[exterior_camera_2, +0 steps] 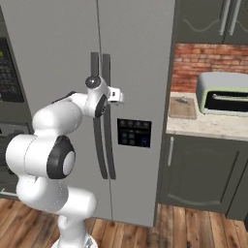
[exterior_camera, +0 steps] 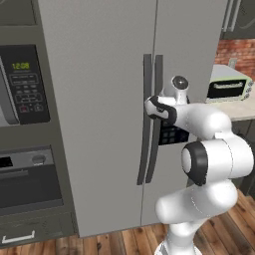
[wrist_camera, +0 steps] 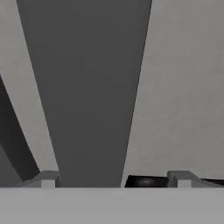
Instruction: Retrieve a lemon from the fridge and place it on the cutting board with the fish.
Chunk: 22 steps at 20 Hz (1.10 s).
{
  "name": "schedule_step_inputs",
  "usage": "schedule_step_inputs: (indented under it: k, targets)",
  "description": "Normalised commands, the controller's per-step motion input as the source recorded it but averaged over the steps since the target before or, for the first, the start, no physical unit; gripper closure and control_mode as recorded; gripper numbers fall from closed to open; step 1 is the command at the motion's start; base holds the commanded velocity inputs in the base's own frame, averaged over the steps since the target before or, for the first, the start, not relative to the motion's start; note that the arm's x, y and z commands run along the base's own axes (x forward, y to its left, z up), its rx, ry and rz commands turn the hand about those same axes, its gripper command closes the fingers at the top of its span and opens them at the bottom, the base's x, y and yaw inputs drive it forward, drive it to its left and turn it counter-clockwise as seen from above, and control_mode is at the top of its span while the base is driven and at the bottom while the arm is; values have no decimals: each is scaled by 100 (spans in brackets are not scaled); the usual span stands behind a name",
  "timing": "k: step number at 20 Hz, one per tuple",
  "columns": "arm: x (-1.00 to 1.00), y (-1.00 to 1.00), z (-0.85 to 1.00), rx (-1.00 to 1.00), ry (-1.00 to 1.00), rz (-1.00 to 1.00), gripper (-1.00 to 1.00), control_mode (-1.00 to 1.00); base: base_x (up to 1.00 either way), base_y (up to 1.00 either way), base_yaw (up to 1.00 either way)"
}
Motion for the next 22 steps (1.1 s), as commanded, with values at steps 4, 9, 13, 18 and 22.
schedule_step_inputs:
  k: [4,9,13,18,22]
  targets:
    - [57,0,-20,3,-11,1,-100,-100,0,0,0]
    - [57,0,-8,2,-2,2,-100,-100,0,0,0]
    - [41,0,-21,3,-14,0,100,-100,0,0,0]
    - [24,0,-22,4,-20,0,100,-100,0,0,0]
    - [2,4,-6,0,-19,1,100,-100,0,0,0]
